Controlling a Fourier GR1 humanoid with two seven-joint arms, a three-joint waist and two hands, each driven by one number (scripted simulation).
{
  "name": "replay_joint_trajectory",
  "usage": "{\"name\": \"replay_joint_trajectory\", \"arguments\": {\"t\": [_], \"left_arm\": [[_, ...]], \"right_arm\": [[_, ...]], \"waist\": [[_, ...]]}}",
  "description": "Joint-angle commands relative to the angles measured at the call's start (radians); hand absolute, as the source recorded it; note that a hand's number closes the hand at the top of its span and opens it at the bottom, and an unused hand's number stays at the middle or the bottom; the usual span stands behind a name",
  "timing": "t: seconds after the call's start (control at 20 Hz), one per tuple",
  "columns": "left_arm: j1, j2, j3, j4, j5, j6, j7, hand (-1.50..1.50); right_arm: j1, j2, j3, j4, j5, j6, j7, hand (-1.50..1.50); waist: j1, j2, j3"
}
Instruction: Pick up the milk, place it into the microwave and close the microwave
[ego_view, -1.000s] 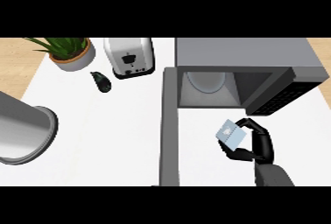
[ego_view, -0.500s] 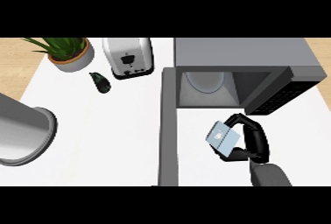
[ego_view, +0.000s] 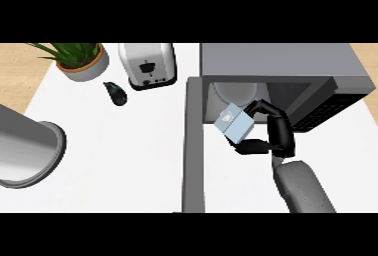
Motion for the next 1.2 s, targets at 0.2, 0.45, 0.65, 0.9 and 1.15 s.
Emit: {"name": "replay_joint_trajectory", "arguments": {"t": [0.2,0.45,0.65,0.9,1.15], "left_arm": [[-0.016,0.005,-0.018,-0.025,0.001,0.040,0.051,-1.50],[-0.038,0.017,-0.005,0.047,-0.022,-0.026,-0.012,-1.50],[-0.062,0.008,-0.027,0.080,-0.049,-0.028,-0.016,-1.50],[-0.079,0.005,-0.047,0.061,-0.058,-0.007,-0.001,-1.50],[-0.098,0.039,-0.036,0.110,-0.042,-0.040,-0.019,-1.50]], "right_arm": [[-0.273,-0.002,-0.011,0.203,0.148,-0.123,0.143,1.50],[-0.386,-0.010,-0.045,0.365,0.198,-0.197,0.149,1.50],[-0.421,-0.016,-0.045,0.425,0.252,-0.280,0.150,1.50],[-0.429,-0.041,-0.093,0.473,0.225,-0.293,0.099,1.50],[-0.438,-0.085,-0.133,0.490,0.252,-0.403,0.065,1.50]], "waist": [[0.011,0.004,0.001],[0.035,0.012,0.000],[0.045,0.017,-0.001],[0.055,0.021,0.001],[0.092,0.034,0.000]]}}
